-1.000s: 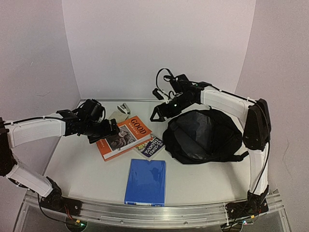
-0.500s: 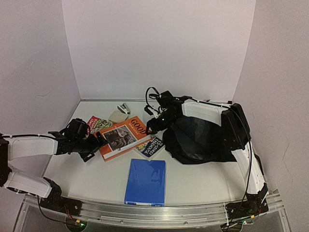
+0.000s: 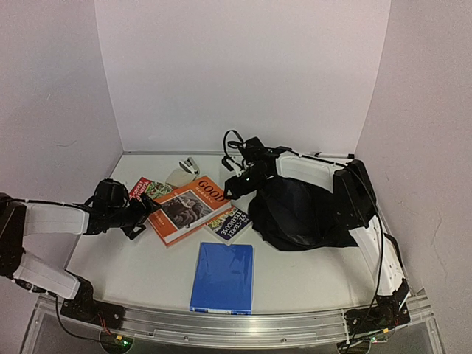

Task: Pack the student bag
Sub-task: Pick up the book from the center of the board.

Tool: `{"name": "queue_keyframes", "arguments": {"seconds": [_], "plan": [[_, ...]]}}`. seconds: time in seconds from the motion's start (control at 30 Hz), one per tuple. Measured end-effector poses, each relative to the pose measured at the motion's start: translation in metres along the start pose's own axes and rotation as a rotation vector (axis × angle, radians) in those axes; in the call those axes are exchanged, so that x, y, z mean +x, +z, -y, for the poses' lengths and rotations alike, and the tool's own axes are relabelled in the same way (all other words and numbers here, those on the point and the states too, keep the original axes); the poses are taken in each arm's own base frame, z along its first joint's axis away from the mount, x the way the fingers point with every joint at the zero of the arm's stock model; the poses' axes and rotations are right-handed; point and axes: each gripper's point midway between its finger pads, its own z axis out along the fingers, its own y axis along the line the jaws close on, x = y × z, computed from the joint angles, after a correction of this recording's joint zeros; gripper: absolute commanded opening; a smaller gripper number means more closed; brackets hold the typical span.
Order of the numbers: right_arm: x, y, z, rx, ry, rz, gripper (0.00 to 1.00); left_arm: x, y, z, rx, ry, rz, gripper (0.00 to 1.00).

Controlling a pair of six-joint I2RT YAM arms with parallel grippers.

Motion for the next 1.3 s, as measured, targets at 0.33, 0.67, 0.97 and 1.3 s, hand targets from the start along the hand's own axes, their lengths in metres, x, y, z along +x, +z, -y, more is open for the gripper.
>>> {"name": "queue_keyframes", "arguments": {"seconds": [0.33,0.67,0.97,1.3], "plan": [[-0.006,0.003,0.012,0.02,-0.009,0.022,0.68,0.008,0.031,-0.004,0.052,0.016,-0.079,0.77],[-0.003,-0.003,0.023,-0.044,0.081,0.014,0.92,0.001,0.021,0.033,0.204,0.044,-0.064,0.28],[-0.038,-0.066,0.035,-0.187,0.331,0.108,0.98,-0.021,-0.023,0.083,0.355,0.078,0.054,0.17],[-0.082,-0.227,0.004,-0.421,0.517,0.462,0.98,-0.041,-0.045,0.106,0.437,0.027,0.15,0.13]]}}
